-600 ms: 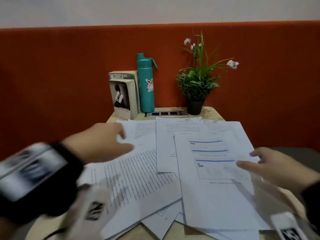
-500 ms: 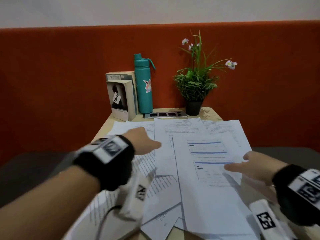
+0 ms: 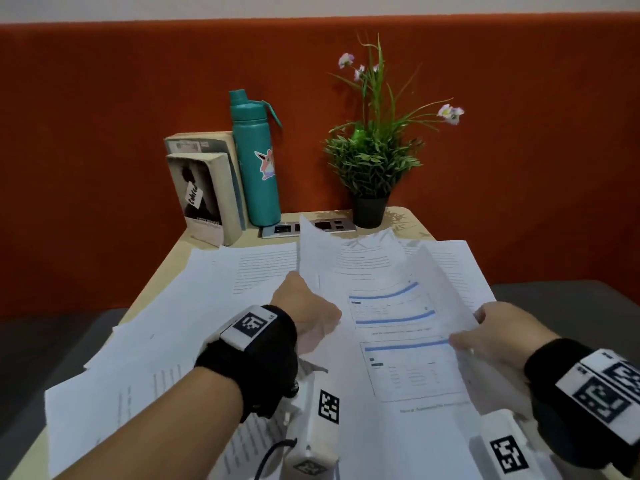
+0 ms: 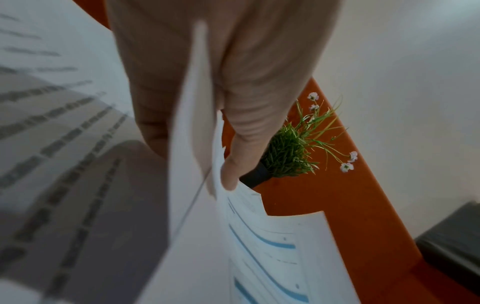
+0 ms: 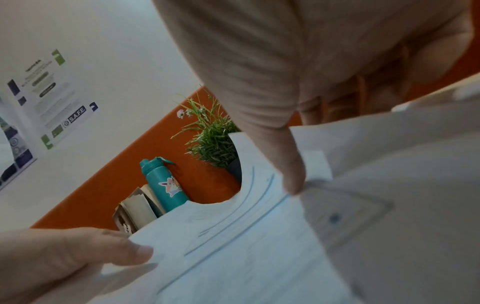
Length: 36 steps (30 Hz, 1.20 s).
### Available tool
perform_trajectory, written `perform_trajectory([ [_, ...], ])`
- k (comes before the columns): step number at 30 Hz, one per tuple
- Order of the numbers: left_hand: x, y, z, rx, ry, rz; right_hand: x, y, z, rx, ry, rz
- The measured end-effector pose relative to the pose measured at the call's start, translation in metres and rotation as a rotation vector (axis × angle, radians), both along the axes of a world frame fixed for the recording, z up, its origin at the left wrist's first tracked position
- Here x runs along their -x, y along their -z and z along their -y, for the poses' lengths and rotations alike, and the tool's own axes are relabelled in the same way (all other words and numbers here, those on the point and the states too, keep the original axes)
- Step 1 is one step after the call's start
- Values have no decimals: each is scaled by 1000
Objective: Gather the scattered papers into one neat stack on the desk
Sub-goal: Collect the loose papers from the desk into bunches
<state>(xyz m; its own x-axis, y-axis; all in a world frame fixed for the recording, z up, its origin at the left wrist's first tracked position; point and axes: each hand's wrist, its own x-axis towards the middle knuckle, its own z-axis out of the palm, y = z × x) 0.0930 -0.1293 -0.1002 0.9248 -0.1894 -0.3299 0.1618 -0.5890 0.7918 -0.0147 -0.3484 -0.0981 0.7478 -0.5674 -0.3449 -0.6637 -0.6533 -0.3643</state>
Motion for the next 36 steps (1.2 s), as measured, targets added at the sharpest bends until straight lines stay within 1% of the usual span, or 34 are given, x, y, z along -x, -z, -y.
perform_trajectory([
  [2, 3, -1, -6, 96, 27, -28, -3, -7, 1, -53, -14, 89],
  [3, 3, -3, -9, 128, 31, -42, -4, -11, 3, -109, -17, 147],
  [5, 4, -5, -16, 188, 48, -41, -9, -17, 6, -221, 11, 291],
  [7, 4, -7, -21, 246, 68, -26, -15, -17, 5, -277, 42, 377],
  [9, 9, -8, -22, 292, 115, -22, -23, -13, 0, -302, 53, 395],
  [11, 13, -8, -22, 312, 165, -12, -32, -7, -7, -380, 76, 374],
  [13, 17, -8, -23, 329, 205, 18, -37, 0, -9, -517, 105, 348],
  [16, 19, -13, -33, 453, 220, 17, -38, 16, 7, -750, 135, 397],
  [18, 18, -18, -42, 538, 220, -2, -34, 14, 8, -878, 97, 421],
  [19, 17, -21, -45, 546, 227, -2, -32, 12, 7, -952, 46, 418],
  [21, 14, -26, -47, 452, 251, 47, -27, 12, 8, -1089, -51, 424],
  [22, 11, -29, -52, 338, 256, 94, -26, 15, 8, -1151, -70, 420],
  [23, 8, -35, -59, 162, 256, 130, -27, 19, 10, -1170, -57, 433],
  [25, 0, -44, -82, -349, 291, 158, -25, 27, 10, -1118, 14, 438],
  [26, -4, -44, -95, -613, 359, 129, -24, 29, 10, -1091, 58, 448],
  [27, -4, -41, -107, -827, 426, 76, -23, 31, 11, -1087, 90, 459],
  [28, -4, -36, -115, -957, 461, 26, -22, 32, 12, -1088, 112, 462],
  [29, -2, -31, -121, -1008, 462, -8, -21, 33, 11, -1101, 101, 448],
  [30, -2, -26, -124, -1006, 446, -26, -21, 33, 10, -1101, 80, 434],
  [34, -4, -20, -126, -827, 374, -108, -24, 40, 10, -1044, 57, 447],
  [36, -10, -19, -126, -822, 395, -67, -23, 38, 8, -1062, 46, 436],
])
